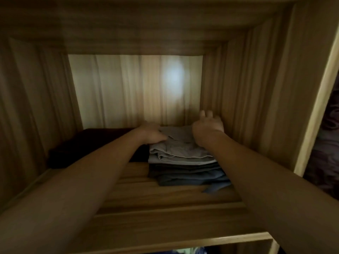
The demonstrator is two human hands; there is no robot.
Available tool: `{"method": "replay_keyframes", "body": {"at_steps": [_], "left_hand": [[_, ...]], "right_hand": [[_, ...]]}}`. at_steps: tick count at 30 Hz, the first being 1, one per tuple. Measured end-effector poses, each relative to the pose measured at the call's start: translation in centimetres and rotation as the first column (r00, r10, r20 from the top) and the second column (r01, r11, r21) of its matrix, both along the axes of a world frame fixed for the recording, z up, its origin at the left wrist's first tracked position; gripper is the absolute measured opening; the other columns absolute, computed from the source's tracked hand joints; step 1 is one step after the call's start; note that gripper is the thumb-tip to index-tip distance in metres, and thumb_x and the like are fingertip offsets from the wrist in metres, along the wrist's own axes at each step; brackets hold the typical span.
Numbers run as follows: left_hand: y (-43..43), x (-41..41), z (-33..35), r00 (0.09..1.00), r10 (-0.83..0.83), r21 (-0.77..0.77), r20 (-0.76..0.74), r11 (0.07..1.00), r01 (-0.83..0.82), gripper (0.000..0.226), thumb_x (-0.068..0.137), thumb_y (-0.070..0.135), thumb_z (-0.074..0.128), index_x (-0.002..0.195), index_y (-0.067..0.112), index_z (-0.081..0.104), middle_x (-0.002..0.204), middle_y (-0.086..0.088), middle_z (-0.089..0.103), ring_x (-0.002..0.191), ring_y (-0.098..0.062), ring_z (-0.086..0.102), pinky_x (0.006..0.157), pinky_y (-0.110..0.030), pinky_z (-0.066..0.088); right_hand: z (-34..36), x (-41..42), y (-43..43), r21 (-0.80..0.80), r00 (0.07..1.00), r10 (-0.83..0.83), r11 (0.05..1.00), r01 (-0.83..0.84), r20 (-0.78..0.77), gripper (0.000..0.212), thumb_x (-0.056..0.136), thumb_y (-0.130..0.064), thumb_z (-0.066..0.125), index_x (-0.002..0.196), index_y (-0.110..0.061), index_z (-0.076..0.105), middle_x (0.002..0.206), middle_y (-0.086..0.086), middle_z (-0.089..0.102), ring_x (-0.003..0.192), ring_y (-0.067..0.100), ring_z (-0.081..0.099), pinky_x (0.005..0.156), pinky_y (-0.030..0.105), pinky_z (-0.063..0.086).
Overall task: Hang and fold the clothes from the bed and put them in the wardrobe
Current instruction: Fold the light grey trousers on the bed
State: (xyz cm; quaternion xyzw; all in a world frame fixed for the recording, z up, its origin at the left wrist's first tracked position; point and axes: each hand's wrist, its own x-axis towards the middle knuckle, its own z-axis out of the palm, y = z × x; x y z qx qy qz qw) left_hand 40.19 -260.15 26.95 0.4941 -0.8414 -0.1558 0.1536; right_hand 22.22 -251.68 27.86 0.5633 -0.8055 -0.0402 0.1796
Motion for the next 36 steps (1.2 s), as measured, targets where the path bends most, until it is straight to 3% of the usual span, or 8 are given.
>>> {"method": "replay_keyframes", "body": {"at_steps": [2, 4, 6, 14, 20, 26, 31, 36], "left_hand": [[-0.3, -0.9, 0.2, 0.990, 0.062, -0.206, 0.130, 0.978, -0.034, 0.055, 0.093, 0.050, 0.052, 0.136, 0.016, 0.058, 0.146, -0.019, 0.046, 0.134, -0.036, 0.040, 0.107, -0.041, 0.040], [-0.7, -1.7, -0.6, 0.977, 0.128, -0.252, 0.172, 0.964, -0.082, 0.066, 0.092, 0.059, 0.047, 0.150, 0.029, 0.039, 0.162, -0.021, 0.011, 0.148, -0.041, 0.011, 0.119, -0.053, 0.021], [-1.6, -2.4, -2.3, 0.968, 0.086, -0.216, 0.236, 0.976, -0.033, 0.070, 0.094, 0.062, 0.041, 0.156, 0.034, 0.024, 0.167, -0.012, -0.002, 0.151, -0.036, -0.002, 0.120, -0.056, 0.006], [-3.9, -2.8, -6.0, 0.977, -0.024, -0.068, 0.213, 0.997, 0.039, 0.071, 0.099, 0.063, 0.027, 0.159, 0.024, 0.020, 0.167, -0.011, 0.008, 0.153, -0.031, 0.002, 0.123, -0.043, 0.005], [-4.7, -3.1, -6.2, 0.978, -0.008, -0.068, 0.207, 0.997, 0.023, 0.070, 0.098, 0.062, 0.028, 0.158, 0.026, 0.024, 0.166, -0.012, 0.011, 0.153, -0.032, 0.006, 0.124, -0.044, 0.010], [-2.9, -2.2, -6.5, 0.999, 0.035, -0.109, 0.040, 0.994, -0.030, 0.066, 0.099, 0.058, 0.036, 0.152, 0.019, 0.038, 0.160, -0.007, 0.031, 0.145, -0.029, 0.030, 0.116, -0.037, 0.026], [1.2, 0.0, -5.3, 0.999, 0.045, -0.174, -0.027, 0.984, -0.049, 0.047, 0.103, 0.047, 0.039, 0.130, 0.013, 0.057, 0.134, -0.013, 0.057, 0.113, -0.026, 0.055, 0.088, -0.030, 0.040], [5.8, 4.5, -2.9, 0.988, 0.106, -0.113, 0.110, 0.989, -0.094, 0.055, 0.100, 0.053, 0.043, 0.140, 0.016, 0.053, 0.143, -0.008, 0.054, 0.123, -0.023, 0.054, 0.097, -0.031, 0.044]], "right_hand": [[-0.2, -0.2, -1.0, 0.022, 0.997, 0.078, 0.997, -0.078, -0.013, 0.053, 0.098, -0.026, 0.053, 0.149, -0.014, 0.045, 0.161, 0.018, 0.018, 0.148, 0.040, 0.015, 0.118, 0.051, 0.024], [-1.6, -0.6, -1.9, 0.076, 0.991, 0.087, 0.993, -0.094, 0.097, 0.065, 0.103, -0.043, 0.045, 0.158, -0.013, 0.029, 0.167, 0.017, 0.005, 0.153, 0.039, -0.001, 0.124, 0.053, 0.006], [-3.2, -1.5, -2.7, 0.087, 0.971, 0.048, 0.994, -0.070, 0.234, 0.077, 0.101, -0.063, 0.028, 0.162, -0.017, 0.015, 0.168, 0.015, -0.004, 0.153, 0.038, -0.010, 0.124, 0.052, -0.002], [-4.9, -3.2, -5.0, 0.061, 0.852, 0.065, 0.992, -0.113, 0.520, 0.087, 0.093, -0.075, 0.035, 0.162, -0.027, 0.013, 0.169, 0.009, -0.002, 0.154, 0.032, 0.012, 0.123, 0.043, 0.018], [-5.2, -3.3, -5.2, 0.072, 0.866, 0.053, 0.992, -0.102, 0.497, 0.085, 0.094, -0.076, 0.030, 0.162, -0.027, 0.013, 0.169, 0.009, -0.003, 0.154, 0.031, 0.010, 0.123, 0.042, 0.017], [-5.7, -3.0, -3.6, -0.117, 0.882, 0.195, 0.980, -0.160, 0.430, 0.072, 0.097, -0.065, 0.037, 0.152, -0.019, 0.042, 0.160, 0.015, 0.033, 0.140, 0.031, 0.040, 0.110, 0.033, 0.035], [-5.6, -2.0, -1.0, -0.248, 0.893, 0.266, 0.951, -0.183, 0.363, 0.042, 0.102, -0.045, 0.044, 0.104, -0.012, 0.070, 0.115, 0.012, 0.068, 0.095, 0.024, 0.061, 0.071, 0.024, 0.038], [-2.6, -0.2, 2.3, -0.042, 0.882, 0.242, 0.968, -0.246, 0.404, 0.044, 0.100, -0.046, 0.045, 0.121, -0.012, 0.064, 0.119, 0.011, 0.064, 0.098, 0.024, 0.060, 0.082, 0.032, 0.052]]}}
